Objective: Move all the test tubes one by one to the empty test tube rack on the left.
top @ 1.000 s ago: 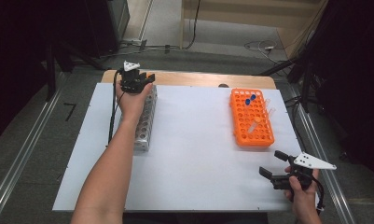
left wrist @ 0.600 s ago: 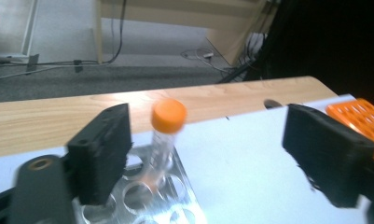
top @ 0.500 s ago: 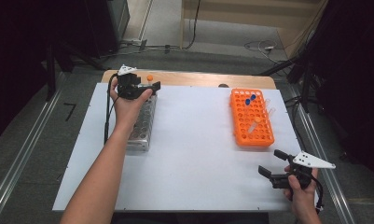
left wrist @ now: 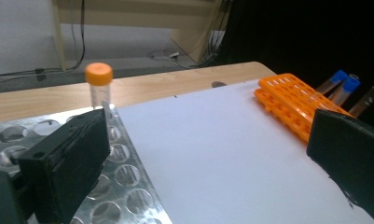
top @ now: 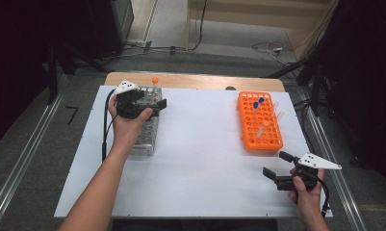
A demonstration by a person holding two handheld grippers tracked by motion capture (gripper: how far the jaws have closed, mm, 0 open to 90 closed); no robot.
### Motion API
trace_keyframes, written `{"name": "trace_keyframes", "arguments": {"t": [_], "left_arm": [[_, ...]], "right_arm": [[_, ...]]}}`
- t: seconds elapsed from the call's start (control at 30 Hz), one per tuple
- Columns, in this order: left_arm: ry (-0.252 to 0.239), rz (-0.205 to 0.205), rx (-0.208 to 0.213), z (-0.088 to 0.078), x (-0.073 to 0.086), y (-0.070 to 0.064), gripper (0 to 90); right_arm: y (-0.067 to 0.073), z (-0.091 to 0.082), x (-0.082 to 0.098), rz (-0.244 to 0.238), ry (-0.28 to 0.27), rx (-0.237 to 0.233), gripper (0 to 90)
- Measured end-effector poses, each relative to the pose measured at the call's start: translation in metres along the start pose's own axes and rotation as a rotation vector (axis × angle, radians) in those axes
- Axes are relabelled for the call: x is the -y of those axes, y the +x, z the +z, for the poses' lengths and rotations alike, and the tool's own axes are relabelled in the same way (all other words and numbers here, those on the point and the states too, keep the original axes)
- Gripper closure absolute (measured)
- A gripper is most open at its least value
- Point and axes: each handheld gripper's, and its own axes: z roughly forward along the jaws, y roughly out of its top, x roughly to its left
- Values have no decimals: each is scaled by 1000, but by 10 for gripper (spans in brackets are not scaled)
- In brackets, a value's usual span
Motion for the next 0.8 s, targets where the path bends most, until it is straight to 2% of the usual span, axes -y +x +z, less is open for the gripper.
{"name": "trace_keyframes", "arguments": {"t": [0.13,0.37,0.43,0.5,0.63,0.7,0.8], "left_arm": [[4,12,21,-6,5,-12,0],[-1,22,61,-15,13,-33,0],[-8,27,64,-18,16,-39,0],[-3,53,57,-20,20,-46,0],[-4,67,76,-21,30,-57,0],[-12,65,80,-21,33,-60,0],[-16,58,90,-18,39,-65,0]], "right_arm": [[3,5,-7,7,-3,-4,0],[5,14,-24,6,0,20,0],[3,16,-30,14,1,35,0],[0,19,-34,26,-4,39,0],[-6,25,-43,36,-4,57,0],[-9,30,-47,29,4,79,0],[-15,39,-52,44,-3,92,29]]}}
